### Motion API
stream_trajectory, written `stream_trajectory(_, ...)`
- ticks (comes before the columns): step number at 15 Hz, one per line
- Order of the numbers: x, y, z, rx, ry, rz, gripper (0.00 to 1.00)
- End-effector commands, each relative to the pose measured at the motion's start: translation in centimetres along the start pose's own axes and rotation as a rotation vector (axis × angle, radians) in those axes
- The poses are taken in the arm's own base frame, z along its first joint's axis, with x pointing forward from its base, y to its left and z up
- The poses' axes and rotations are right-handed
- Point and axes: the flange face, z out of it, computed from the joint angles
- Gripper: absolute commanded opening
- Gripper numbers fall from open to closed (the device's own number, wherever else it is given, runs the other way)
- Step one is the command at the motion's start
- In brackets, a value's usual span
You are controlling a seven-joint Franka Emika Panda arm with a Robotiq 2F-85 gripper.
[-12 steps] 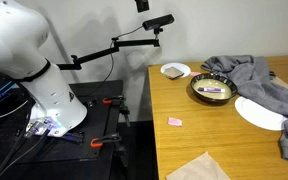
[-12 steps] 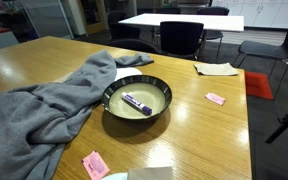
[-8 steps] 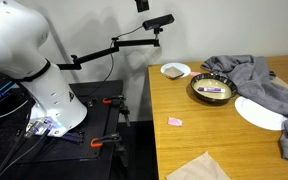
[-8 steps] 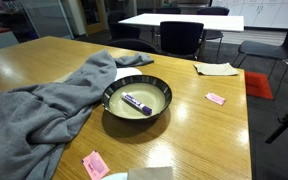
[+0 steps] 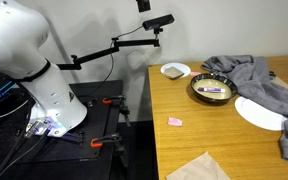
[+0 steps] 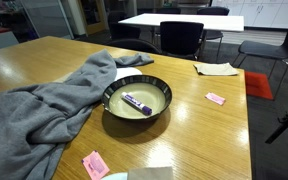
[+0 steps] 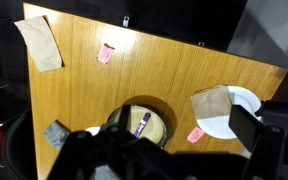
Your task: Take the marker from the bowl and put it on the table
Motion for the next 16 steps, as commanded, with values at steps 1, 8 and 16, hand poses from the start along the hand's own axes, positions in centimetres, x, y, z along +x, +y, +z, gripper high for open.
stream_trajectory(1,2.1,1.5,0.7,-0.002,0.035,0.058,1.00)
stream_trajectory(8,8.1,6.4,3.8,0.091,0.117,0.179,1.00)
stream_trajectory(16,16.8,11.1,10.0,0.181,0.120,0.298,1.00)
